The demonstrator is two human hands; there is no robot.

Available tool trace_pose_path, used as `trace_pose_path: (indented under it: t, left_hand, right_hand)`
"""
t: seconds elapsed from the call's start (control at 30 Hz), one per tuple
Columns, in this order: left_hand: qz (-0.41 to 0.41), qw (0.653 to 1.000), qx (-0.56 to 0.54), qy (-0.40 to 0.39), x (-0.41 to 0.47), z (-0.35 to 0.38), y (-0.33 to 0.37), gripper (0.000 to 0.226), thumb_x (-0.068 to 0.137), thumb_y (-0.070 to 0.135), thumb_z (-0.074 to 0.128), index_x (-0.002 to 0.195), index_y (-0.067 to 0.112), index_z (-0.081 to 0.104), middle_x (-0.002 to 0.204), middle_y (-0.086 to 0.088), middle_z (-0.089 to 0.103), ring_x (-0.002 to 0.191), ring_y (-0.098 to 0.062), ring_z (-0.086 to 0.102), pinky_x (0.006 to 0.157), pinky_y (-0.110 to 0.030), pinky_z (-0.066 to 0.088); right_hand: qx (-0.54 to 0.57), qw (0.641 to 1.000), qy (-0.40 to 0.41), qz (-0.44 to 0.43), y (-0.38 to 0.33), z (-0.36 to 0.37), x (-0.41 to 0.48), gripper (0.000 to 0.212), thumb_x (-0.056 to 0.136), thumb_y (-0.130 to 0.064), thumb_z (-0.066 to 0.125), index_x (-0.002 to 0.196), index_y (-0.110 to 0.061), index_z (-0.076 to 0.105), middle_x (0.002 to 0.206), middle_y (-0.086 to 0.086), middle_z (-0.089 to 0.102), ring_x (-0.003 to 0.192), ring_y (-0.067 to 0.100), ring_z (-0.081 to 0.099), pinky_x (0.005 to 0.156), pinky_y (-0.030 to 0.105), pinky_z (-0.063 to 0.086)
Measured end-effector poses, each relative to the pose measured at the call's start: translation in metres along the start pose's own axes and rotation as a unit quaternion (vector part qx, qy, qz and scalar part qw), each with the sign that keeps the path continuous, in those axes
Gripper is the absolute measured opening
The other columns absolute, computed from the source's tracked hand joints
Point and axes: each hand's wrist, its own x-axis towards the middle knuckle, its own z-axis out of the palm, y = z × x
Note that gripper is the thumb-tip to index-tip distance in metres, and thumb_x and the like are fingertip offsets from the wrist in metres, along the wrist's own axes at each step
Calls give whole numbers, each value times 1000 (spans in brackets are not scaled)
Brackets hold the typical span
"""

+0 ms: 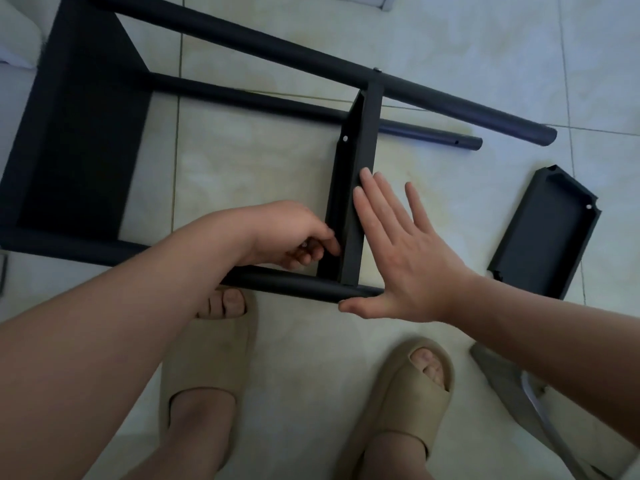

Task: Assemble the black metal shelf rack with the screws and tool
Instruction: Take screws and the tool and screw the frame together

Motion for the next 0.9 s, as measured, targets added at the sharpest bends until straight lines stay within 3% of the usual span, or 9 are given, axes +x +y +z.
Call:
trace_pose_path:
  t: [0.13,0.3,0.4,0.53,0.8,0.9]
  left_hand:
    - [-14,998,-44,41,6,-8,-6,38,88,-11,37,92,7,70,84,-9,69,64,-14,58,56,-20,46]
    - [-8,998,-56,11,8,-10,-11,43,90,-19,35,97,8,68,95,-10,72,75,-13,68,66,-20,54]
    - [-10,996,-84,-35,5,-12,-11,35,97,-13,40,108,9,65,102,-8,75,90,-16,75,77,-25,60]
    - [-1,989,-135,-60,0,-17,-11,27,100,-6,44,118,4,61,111,-17,73,99,-23,74,79,-29,61]
    - [19,993,-110,-28,6,-22,-13,12,99,11,58,109,9,64,96,-7,78,88,-17,75,74,-25,61]
    - [23,996,-85,-13,11,-25,-12,17,94,20,65,103,7,69,85,-3,77,74,-11,72,71,-23,59]
  right_hand:
    - [48,998,22,-14,-9,9,-7,110,91,-74,38,159,5,4,168,23,-6,156,36,-7,127,55,8]
    - [100,993,58,-9,-14,17,-7,105,92,-66,45,159,6,7,168,24,-3,157,37,-4,127,52,11]
    - [104,992,76,-11,-13,20,-7,107,91,-66,48,159,6,8,168,24,0,157,37,-2,127,53,12]
    - [111,990,90,-16,-11,22,-7,106,90,-65,50,158,6,10,168,24,2,157,38,1,126,55,16]
    - [129,986,103,-14,-12,23,-7,105,90,-64,52,157,8,15,167,25,6,157,38,4,124,57,22]
    - [136,985,104,-14,-11,23,-7,105,89,-64,53,157,7,16,167,25,7,157,38,4,123,57,22]
